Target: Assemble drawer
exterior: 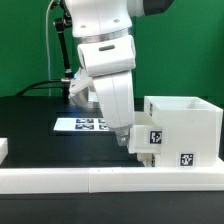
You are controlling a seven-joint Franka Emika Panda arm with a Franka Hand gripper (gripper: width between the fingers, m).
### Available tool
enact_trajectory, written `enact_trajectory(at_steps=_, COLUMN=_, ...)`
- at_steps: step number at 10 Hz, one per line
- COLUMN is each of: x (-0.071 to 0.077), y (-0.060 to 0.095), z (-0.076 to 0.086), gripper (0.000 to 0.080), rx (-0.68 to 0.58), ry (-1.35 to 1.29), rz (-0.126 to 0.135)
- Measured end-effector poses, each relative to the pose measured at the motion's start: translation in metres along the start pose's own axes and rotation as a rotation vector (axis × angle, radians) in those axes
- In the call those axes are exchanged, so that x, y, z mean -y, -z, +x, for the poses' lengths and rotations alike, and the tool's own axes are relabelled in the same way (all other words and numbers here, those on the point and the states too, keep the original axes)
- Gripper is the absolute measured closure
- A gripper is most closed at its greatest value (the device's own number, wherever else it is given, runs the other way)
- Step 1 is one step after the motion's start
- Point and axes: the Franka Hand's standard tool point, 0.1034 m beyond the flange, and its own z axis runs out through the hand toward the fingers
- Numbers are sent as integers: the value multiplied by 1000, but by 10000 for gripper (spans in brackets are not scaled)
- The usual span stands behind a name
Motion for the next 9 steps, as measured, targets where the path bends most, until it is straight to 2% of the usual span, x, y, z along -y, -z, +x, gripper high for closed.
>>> enact_trajectory(at_steps=4, x=-1, y=-2, z=8, gripper=150, rx=44, ry=10, rz=-1)
enact_trajectory(at_steps=8, x=0, y=-5, z=23, gripper=150, rx=51, ry=26, rz=4)
enact_trajectory(at_steps=9, x=0, y=-5, z=21, gripper=150, rx=51, ry=24, rz=4)
